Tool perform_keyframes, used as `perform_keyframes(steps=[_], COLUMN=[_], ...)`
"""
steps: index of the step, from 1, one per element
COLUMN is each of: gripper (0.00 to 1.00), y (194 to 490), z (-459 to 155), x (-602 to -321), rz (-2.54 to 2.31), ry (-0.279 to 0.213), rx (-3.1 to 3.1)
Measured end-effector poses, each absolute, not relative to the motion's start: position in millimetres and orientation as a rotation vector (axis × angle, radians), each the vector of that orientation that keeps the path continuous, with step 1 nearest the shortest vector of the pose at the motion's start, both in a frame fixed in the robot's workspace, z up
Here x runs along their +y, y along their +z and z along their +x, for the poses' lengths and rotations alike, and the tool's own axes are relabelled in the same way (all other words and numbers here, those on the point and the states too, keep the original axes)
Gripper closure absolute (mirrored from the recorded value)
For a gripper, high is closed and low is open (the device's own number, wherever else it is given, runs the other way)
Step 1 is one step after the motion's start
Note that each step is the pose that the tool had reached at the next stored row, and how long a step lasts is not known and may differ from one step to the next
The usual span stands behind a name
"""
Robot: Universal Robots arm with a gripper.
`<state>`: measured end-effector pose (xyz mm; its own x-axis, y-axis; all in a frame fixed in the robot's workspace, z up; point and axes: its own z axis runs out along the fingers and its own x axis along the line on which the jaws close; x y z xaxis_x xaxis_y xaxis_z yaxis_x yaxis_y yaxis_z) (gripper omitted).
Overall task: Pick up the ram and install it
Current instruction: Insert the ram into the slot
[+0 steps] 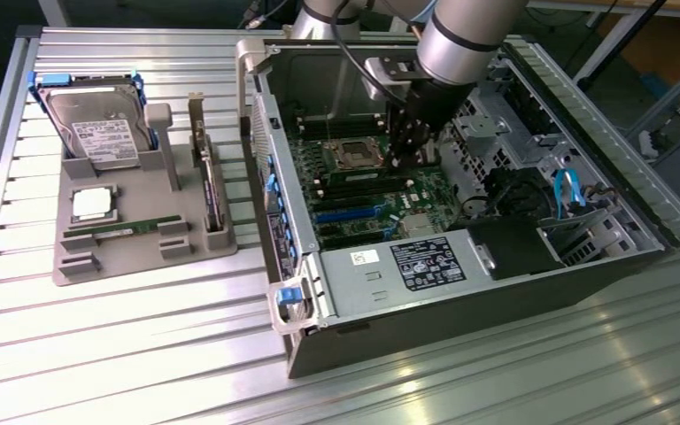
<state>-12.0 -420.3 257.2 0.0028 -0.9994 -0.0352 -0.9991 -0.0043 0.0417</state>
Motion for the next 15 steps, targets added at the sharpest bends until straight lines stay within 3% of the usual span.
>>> perform_keyframes(steps=[15], gripper=[0.88], y=[244], z=[-12], x=[-420], rz=[2.209], ry=[-0.085], rx=[-2.225])
